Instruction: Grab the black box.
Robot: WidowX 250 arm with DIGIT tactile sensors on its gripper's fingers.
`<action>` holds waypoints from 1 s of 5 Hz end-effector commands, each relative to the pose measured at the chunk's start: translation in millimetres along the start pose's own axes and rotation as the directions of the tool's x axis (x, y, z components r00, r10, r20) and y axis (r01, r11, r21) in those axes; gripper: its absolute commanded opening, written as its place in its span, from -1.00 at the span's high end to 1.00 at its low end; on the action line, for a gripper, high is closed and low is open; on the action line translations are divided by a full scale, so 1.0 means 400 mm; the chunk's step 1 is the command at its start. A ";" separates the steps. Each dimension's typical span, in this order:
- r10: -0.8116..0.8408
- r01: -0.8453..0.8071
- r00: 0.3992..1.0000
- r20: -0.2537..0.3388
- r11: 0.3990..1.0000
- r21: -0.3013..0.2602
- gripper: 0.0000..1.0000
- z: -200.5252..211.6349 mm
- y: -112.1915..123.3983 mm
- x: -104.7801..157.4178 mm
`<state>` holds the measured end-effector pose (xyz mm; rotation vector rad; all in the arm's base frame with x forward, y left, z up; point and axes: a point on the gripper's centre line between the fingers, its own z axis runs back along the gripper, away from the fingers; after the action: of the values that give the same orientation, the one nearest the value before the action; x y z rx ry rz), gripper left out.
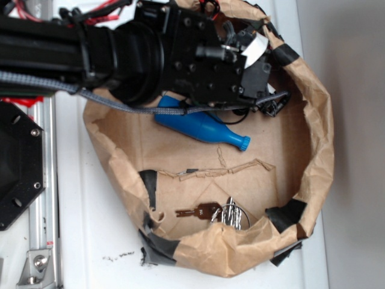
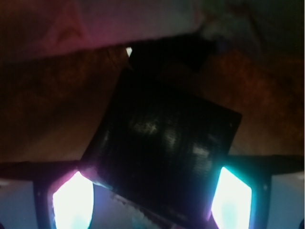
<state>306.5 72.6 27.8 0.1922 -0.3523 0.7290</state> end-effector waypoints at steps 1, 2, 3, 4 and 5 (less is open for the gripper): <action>-0.013 0.018 0.998 0.053 0.996 -0.089 1.00 0.077 0.002 0.017; -0.079 0.093 0.992 0.095 0.983 -0.161 1.00 0.143 -0.031 -0.007; -0.152 0.186 0.976 0.157 0.954 -0.235 1.00 0.214 -0.071 -0.023; -0.192 0.236 0.963 0.191 0.940 -0.247 1.00 0.244 -0.093 -0.023; -0.181 0.218 0.969 0.171 0.949 -0.229 1.00 0.224 -0.084 -0.012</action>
<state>296.7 8.1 90.6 0.0566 -0.5057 0.4521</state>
